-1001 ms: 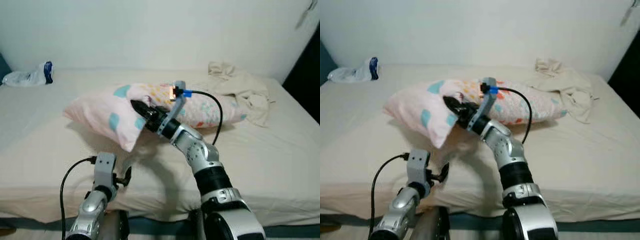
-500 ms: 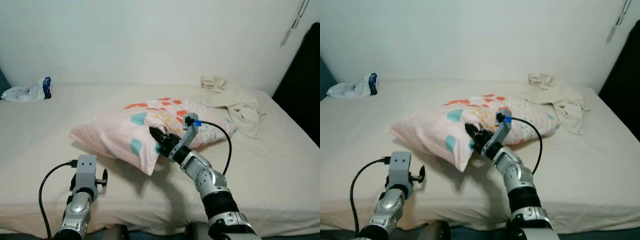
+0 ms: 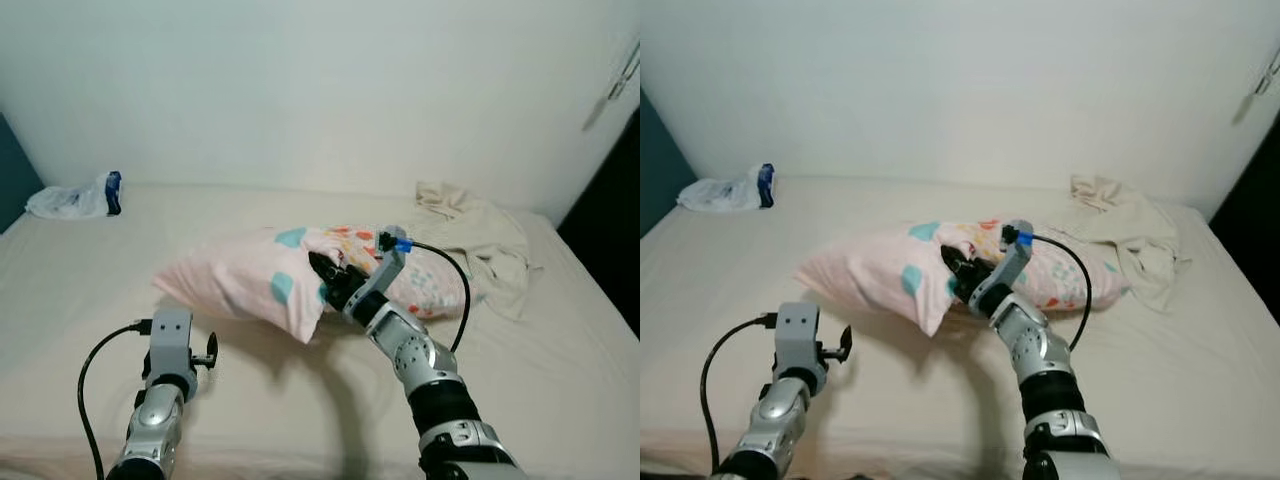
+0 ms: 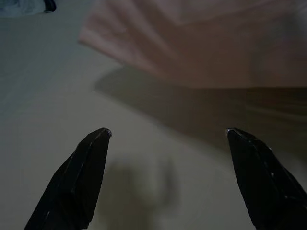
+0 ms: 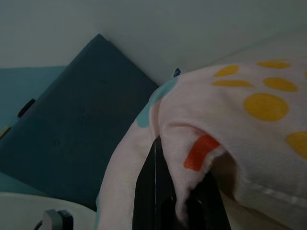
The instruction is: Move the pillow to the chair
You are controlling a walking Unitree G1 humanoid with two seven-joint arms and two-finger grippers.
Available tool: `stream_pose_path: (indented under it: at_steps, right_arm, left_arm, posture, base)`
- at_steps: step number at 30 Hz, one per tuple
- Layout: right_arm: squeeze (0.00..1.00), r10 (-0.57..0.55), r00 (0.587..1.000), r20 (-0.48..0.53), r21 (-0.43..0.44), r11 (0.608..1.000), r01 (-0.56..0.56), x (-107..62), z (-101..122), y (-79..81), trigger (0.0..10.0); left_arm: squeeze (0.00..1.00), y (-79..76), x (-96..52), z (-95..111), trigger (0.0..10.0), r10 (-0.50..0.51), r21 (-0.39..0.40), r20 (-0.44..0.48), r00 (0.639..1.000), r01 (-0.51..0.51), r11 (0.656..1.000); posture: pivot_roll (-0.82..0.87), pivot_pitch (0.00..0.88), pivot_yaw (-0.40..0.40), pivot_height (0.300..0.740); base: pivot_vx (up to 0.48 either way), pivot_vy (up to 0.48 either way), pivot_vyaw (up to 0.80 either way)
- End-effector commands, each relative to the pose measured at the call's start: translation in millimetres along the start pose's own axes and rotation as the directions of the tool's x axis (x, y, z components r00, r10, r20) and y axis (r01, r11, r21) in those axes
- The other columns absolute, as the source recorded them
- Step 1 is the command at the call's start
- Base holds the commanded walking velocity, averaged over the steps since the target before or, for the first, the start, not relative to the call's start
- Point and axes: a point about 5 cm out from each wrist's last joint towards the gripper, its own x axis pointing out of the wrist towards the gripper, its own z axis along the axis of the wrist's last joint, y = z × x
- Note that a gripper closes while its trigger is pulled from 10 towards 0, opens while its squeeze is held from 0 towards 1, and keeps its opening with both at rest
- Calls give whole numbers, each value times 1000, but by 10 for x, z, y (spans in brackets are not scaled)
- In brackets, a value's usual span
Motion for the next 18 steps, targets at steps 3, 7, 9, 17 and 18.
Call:
stream_pose_path:
  at_steps: [3,7,9,17,18]
  right_arm:
    - [0,-3,1000,25,-28,1000,3,13,35,2,0]
    - [0,-12,1000,23,-44,999,13,-7,-10,-22,0]
    - [0,9,1000,23,-60,998,-7,-10,-29,-9,6549]
    - [0,110,994,14,-116,987,-107,23,-43,108,10000]
    - [0,110,994,14,-116,987,-107,23,-43,108,10000]
  left_arm:
    - [0,1,-63,-152,10000,-15,20,-72,997,17,1000]
    - [0,1,-123,-271,10000,-13,27,-125,992,16,999]
    - [0,1,-166,-353,10000,-12,38,-165,986,19,999]
    - [0,163,-340,-612,10000,60,87,-290,955,-37,996]
    - [0,163,-340,-612,10000,60,87,-290,955,-37,996]
  posture:
    - [90,0,-36,740]
    - [88,0,-37,740]
    - [90,0,-38,740]
    - [91,0,-39,740]
    - [91,0,-39,740]
  base:
    - [0,0,0]
    - [0,0,0]
    - [0,0,0]
    - [0,0,366]
    - [0,0,731]
